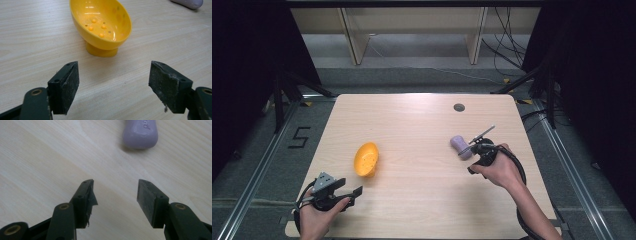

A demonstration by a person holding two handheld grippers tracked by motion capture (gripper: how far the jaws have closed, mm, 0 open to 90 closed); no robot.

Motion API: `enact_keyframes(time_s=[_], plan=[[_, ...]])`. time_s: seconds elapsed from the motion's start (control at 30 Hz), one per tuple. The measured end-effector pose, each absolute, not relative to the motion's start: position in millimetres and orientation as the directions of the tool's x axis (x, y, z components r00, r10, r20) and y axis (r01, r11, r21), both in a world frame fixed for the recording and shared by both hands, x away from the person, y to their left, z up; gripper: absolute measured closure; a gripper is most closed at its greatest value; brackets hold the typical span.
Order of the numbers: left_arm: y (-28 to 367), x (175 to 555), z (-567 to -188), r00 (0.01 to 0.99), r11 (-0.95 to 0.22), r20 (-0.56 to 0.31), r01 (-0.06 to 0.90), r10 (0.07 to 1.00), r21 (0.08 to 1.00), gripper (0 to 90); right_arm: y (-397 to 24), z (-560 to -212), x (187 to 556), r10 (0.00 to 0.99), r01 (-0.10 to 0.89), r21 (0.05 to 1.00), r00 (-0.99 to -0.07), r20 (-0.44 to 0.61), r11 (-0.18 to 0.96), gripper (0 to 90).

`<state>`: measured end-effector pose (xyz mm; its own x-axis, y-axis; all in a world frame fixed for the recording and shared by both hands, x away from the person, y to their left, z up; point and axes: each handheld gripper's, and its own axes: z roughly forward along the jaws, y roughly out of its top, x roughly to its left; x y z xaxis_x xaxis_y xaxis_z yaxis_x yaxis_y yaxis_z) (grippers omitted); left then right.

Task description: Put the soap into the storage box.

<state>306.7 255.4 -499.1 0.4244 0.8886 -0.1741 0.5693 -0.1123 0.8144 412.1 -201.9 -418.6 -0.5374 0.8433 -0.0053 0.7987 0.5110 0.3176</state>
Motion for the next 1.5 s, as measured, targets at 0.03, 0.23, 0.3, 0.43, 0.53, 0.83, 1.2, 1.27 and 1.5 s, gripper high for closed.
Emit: enact_keyframes(time_s=[0.03, 0.23, 0.3, 0.43, 0.53, 0.83, 1.2, 1.27, 1.5], plan=[[255, 307, -499, 0.431, -0.112, -0.176, 0.564, 0.885, 0.818, 23.9, -200, -419, 414, 0.853, 0.812, 0.303, -0.523, -0.005, 0.499, 47.8], [256, 307, -499, 0.428, -0.114, -0.172, 0.565, 0.887, 0.817, 23.7, -198, -422, 427, 0.854, 0.817, 0.292, -0.520, 0.001, 0.497, 47.4], [257, 307, -499, 0.435, -0.113, -0.178, 0.564, 0.883, 0.818, 23.7, -198, -422, 432, 0.847, 0.816, 0.293, -0.530, 0.034, 0.498, 47.4], [256, 306, -499, 0.433, -0.117, -0.172, 0.565, 0.885, 0.817, 23.6, -197, -426, 441, 0.843, 0.812, 0.296, -0.536, 0.041, 0.502, 47.4], [255, 306, -498, 0.433, -0.120, -0.170, 0.565, 0.885, 0.816, 23.5, -194, -427, 447, 0.848, 0.816, 0.292, -0.529, 0.031, 0.498, 47.4], [255, 306, -498, 0.433, -0.118, -0.172, 0.567, 0.885, 0.815, 23.4, -187, -425, 465, 0.875, 0.841, 0.273, -0.484, -0.001, 0.466, 47.4], [255, 306, -499, 0.432, -0.107, -0.184, 0.566, 0.883, 0.817, 23.3, -184, -427, 484, 0.872, 0.839, 0.267, -0.490, -0.006, 0.473, 46.7], [255, 306, -499, 0.438, -0.115, -0.178, 0.563, 0.881, 0.818, 23.3, -183, -427, 487, 0.871, 0.836, 0.270, -0.491, -0.020, 0.477, 46.7], [255, 306, -499, 0.428, -0.103, -0.185, 0.567, 0.885, 0.817, 23.1, -181, -429, 493, 0.875, 0.842, 0.265, -0.484, -0.018, 0.470, 46.7]])
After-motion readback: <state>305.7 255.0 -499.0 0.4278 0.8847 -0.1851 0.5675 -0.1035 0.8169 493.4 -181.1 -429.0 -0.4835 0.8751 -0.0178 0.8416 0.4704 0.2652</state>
